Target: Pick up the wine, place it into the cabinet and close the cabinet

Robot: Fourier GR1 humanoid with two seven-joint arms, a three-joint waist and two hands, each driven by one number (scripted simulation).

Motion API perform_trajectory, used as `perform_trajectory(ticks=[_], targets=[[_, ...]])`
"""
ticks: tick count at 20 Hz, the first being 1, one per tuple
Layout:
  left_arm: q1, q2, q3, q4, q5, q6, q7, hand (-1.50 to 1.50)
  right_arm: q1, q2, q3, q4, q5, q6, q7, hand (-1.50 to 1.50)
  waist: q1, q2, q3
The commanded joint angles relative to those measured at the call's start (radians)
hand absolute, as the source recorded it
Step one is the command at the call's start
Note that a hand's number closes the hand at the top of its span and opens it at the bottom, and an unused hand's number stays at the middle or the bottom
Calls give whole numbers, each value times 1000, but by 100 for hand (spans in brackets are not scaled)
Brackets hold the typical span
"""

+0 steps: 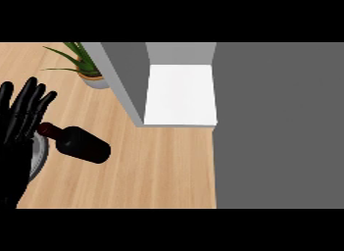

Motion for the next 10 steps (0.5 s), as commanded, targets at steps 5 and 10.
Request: perform_trajectory(ticks=[5,10], targets=[[12,-117,142,-28,-87,250,-9,-150,126,-62,6,-70,-26,97,-7,-150,-8,-17,-5],[-32,-123,126,7,185,462,136,-150,236,-102,102,-130,-254,255,170,-150,-31,-18,-6]])
